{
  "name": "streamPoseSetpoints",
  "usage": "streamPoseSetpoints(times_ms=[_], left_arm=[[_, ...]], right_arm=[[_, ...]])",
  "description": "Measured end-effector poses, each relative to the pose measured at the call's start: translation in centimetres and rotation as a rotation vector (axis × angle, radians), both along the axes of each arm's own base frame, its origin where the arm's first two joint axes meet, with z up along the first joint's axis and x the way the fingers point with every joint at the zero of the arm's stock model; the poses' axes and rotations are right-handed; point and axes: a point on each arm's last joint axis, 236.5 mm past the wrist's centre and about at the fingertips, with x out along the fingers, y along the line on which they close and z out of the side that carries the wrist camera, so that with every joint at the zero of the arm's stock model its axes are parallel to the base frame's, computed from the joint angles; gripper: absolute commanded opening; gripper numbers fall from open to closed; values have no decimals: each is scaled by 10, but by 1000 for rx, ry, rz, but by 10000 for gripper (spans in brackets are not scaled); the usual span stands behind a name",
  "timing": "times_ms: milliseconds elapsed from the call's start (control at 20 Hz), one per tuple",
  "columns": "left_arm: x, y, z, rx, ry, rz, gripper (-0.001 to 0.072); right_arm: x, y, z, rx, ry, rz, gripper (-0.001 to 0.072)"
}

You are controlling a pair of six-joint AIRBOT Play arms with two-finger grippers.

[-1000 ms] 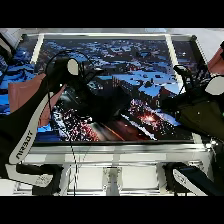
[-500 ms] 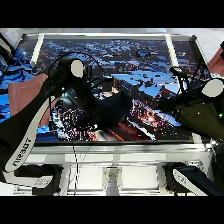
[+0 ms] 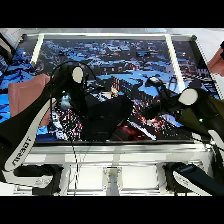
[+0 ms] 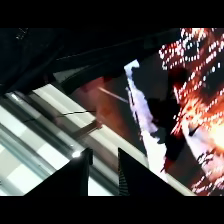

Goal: Fold the clothes and pants, and hang the long-sleeved shirts on hangers.

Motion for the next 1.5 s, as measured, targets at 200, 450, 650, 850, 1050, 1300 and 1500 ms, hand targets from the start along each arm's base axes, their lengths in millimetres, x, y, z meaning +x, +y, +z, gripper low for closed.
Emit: streamPoseSetpoints(times_ms=[200, 450, 650, 850, 1050, 1300, 1500], left_arm=[[-2, -26, -12, -25, -49, -9, 451], [-15, -82, -29, 34, -264, -164, 447], [-20, -110, -46, 87, -384, -202, 445], [-21, -122, -62, 111, -414, -159, 445], [-27, -117, -78, 152, -406, -130, 424], [-35, -97, -96, 225, -396, -123, 333], [-26, -87, -89, 251, -445, -127, 311]], right_arm=[[34, -3, -12, -77, -153, 41, 204], [56, -8, -11, -125, -254, 54, 204], [60, -10, -12, -138, -272, 59, 204], [59, -11, -13, -143, -270, 62, 204], [59, -12, -13, -147, -268, 65, 204], [58, -12, -13, -149, -267, 66, 204], [58, -12, -13, -149, -266, 66, 204]])
